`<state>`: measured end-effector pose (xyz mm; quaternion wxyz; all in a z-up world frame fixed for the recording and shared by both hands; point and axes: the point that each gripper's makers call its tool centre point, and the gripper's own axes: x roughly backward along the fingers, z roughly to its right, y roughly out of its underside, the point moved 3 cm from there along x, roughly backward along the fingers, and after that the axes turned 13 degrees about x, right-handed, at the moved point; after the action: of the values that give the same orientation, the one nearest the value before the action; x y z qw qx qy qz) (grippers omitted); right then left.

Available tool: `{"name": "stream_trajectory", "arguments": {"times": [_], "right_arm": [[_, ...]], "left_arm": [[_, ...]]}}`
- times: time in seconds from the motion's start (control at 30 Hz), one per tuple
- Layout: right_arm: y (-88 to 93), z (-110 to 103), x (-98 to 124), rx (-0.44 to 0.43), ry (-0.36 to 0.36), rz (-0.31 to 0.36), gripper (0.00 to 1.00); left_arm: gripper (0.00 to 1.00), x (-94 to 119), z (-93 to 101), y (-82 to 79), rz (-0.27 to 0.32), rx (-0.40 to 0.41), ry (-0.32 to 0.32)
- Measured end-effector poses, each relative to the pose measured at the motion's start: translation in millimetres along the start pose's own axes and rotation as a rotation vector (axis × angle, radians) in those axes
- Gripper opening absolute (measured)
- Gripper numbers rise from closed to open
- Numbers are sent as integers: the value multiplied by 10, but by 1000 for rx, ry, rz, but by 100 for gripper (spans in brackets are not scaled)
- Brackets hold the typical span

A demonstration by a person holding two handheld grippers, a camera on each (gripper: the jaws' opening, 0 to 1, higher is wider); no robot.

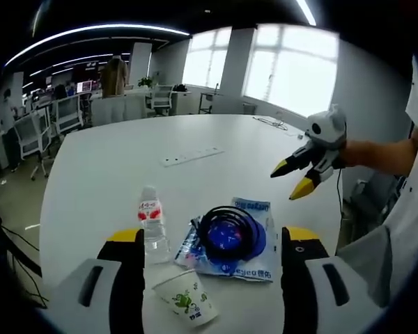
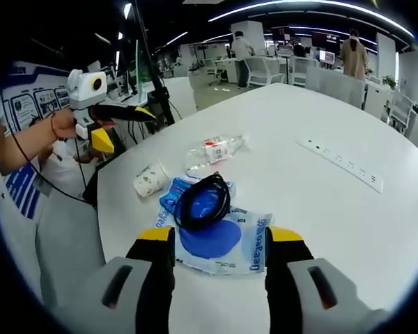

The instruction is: Arrange the tabletop items into an orderly group along one side of the table until the central work area is clear of visible clutter.

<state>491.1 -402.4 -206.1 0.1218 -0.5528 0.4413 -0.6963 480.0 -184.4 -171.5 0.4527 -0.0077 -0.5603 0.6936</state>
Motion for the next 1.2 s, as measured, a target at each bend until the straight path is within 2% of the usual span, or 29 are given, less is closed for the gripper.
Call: {"name": "stream_trajectory", "arguments": {"times": [0.3, 0.6, 1.2], "right_arm": [[-27, 26, -162, -8, -6, -4, 48], [4, 16, -389, 47, -9, -57, 48], [-41, 5, -710, 12, -33, -62, 42]], "left_arm": [[76, -175, -27, 45, -24, -3, 4], [72, -369, -32, 92, -48, 3, 12], [62, -664, -68, 252, -116, -1, 3]]}}
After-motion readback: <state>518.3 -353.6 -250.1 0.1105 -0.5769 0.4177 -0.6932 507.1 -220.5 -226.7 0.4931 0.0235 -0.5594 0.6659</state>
